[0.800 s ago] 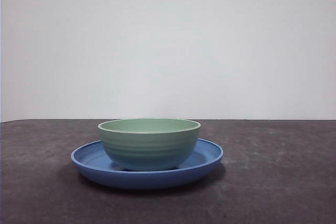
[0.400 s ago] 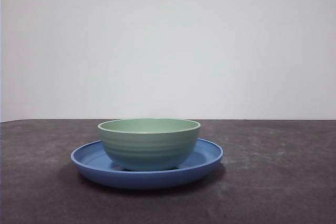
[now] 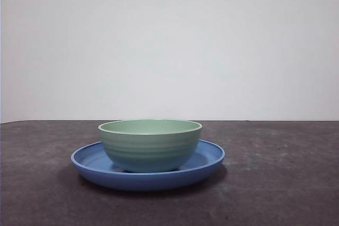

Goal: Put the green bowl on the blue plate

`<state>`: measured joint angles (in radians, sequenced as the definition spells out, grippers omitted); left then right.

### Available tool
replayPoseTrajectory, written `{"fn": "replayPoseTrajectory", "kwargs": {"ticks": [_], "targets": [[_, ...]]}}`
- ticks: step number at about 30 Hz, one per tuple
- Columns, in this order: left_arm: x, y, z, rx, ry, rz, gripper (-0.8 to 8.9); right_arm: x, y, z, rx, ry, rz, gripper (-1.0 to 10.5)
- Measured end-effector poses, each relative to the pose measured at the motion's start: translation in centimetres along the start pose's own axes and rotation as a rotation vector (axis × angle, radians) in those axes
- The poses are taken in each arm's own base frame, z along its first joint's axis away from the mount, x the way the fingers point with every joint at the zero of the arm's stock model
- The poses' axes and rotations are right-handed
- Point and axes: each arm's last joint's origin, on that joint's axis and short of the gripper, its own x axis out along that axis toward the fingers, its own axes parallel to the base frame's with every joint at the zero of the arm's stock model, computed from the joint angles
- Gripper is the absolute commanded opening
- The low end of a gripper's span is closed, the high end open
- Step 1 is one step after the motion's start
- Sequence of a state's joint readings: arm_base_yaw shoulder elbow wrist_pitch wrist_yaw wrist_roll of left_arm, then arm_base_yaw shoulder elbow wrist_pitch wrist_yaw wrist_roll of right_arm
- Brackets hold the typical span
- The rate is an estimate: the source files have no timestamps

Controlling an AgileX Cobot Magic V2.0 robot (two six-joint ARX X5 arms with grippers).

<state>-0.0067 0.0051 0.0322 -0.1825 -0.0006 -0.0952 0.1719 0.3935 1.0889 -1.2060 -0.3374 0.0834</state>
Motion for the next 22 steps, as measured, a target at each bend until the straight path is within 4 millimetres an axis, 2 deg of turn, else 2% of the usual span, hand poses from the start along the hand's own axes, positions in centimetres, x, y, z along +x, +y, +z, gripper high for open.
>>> {"fn": "replayPoseTrajectory", "kwargs": {"ticks": [4, 11, 17, 22], "targets": [[0.0, 0.0, 0.0, 0.000, 0.000, 0.000, 0.27, 1.2, -0.6, -0.2, -0.027, -0.109, -0.084, 0.2], [0.0, 0.0, 0.0, 0.000, 0.000, 0.000, 0.27, 6.7, -3.8, -1.4, -0.169, -0.362, -0.187, 0.2], [0.0, 0.0, 0.0, 0.000, 0.000, 0.000, 0.27, 11.2, -6.6, -5.1, -0.206, -0.528, -0.316, 0.2], [0.0, 0.0, 0.0, 0.000, 0.000, 0.000, 0.27, 13.7, -8.2, -9.0, -0.170, -0.485, -0.404, 0.2]]}}
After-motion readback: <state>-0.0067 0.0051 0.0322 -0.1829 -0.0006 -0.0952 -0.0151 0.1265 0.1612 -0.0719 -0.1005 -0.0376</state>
